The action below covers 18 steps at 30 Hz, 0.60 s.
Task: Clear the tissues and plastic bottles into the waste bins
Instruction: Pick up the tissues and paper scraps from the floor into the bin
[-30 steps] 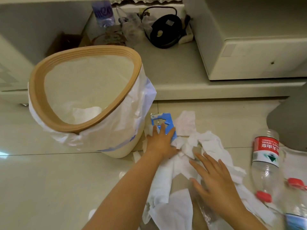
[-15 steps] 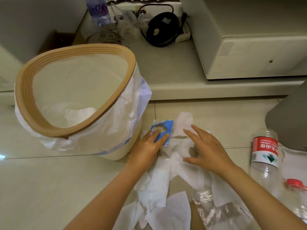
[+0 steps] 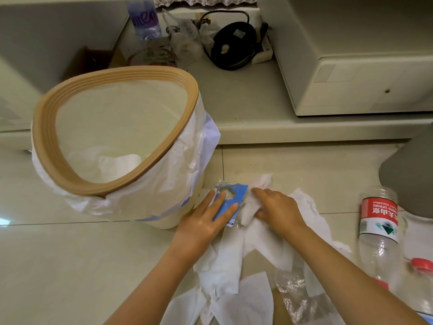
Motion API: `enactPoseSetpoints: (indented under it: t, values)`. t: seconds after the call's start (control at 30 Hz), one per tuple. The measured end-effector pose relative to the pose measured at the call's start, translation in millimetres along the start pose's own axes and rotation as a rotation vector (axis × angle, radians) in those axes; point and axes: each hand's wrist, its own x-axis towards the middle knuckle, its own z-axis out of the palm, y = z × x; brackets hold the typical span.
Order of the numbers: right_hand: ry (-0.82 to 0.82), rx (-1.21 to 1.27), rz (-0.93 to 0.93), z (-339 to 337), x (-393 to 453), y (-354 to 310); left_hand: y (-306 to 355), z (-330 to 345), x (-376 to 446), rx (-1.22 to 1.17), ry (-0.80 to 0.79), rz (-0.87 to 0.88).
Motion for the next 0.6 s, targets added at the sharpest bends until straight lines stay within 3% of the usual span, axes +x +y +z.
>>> enactPoseSetpoints:
  t: [0.2, 0.4, 0.6]
  values:
    - [0.150, -0.022, -0.093, 1.9, -17.1, 1.5, 6.5, -14.4, -8.5, 0.045, 0.063, 0.045]
    - [0.484, 0.106, -0.121, -29.1, -49.5, -1.3, 11.7, -49.7, -10.5, 0.037, 0.134, 0.095]
    - [0.671, 0.094, -0.196, -69.9, -85.9, -6.9, 21.0, -94.0, -13.7, 0.023, 0.195, 0.115]
